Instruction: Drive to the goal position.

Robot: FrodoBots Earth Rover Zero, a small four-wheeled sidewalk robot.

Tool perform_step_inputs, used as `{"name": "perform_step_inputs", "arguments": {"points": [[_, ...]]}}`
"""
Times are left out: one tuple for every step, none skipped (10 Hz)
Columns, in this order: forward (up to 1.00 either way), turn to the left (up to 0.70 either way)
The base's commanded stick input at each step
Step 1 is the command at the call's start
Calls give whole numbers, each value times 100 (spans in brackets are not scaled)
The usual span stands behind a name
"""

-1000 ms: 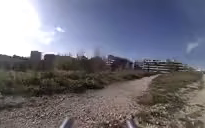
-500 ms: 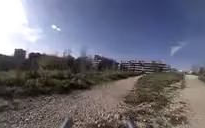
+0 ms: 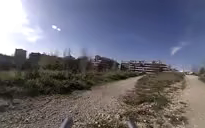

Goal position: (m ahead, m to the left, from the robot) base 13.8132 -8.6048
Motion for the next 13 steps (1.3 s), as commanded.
{"name": "perform_step_inputs", "arguments": {"points": [[48, 0], [48, 0], [48, 0], [48, 0], [48, 0], [48, 0], [48, 0], [48, 0], [48, 0], [48, 0], [48, 0], [48, 0], [48, 0]]}}
